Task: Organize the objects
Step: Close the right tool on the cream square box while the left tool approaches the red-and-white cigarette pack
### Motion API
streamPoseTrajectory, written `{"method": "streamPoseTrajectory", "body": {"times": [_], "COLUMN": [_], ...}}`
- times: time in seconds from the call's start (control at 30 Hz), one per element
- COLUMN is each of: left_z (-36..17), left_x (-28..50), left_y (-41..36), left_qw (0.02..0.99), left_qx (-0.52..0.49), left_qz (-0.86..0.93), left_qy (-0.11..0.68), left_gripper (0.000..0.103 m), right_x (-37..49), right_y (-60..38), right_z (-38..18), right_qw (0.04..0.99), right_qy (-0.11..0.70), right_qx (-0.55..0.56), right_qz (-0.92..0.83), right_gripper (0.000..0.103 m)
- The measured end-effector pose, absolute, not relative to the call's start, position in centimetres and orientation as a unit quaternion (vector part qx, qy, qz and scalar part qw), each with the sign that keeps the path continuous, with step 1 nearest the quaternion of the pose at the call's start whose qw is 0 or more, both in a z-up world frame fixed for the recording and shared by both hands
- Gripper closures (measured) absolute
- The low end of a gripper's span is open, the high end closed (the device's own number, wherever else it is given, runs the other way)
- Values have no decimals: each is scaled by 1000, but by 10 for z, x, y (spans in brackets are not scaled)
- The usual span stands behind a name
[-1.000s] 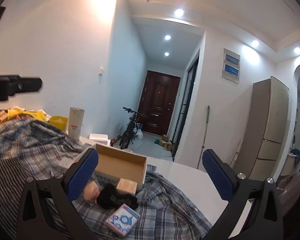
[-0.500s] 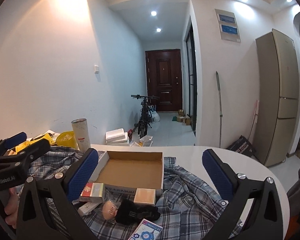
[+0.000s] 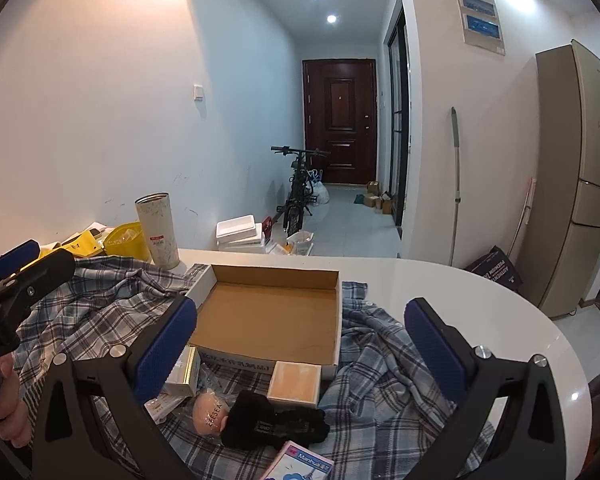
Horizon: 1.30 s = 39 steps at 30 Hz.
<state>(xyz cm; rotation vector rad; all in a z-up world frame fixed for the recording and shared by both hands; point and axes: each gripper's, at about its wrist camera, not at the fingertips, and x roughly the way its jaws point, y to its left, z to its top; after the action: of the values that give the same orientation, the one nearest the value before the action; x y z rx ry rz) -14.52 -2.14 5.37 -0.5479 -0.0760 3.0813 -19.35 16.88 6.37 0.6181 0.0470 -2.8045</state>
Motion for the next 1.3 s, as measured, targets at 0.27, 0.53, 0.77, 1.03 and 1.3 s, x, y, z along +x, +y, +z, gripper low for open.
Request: {"method": "streamPoseTrajectory", "body": {"times": [0.27,0.53,0.77,1.03,1.3], "left_z": [0,-22,-23,-33,-34], "left_x": [-178,-199,-195,-202,-199], "left_y": [-35,-55,-39,-35,-33], "left_qw": [44,63,67,73,65], "left_qx": [-258,-298,-297,-314,-311], "left_qz": [963,946,949,943,945], "left_qy": [-66,-114,-84,-84,-71], "left_gripper": [0,0,0,0,0], "right_x": [-229,-245,-264,-276,-267], "right_y": [168,161,156,155,154], "right_z": [15,-13,-37,-55,-48], "right_qw": [130,130,131,137,137], "right_qy": [3,26,30,22,36], "right_qx": [288,330,371,408,400], "right_qz": [-949,-935,-919,-902,-906], "right_gripper": [0,0,11,28,49]}}
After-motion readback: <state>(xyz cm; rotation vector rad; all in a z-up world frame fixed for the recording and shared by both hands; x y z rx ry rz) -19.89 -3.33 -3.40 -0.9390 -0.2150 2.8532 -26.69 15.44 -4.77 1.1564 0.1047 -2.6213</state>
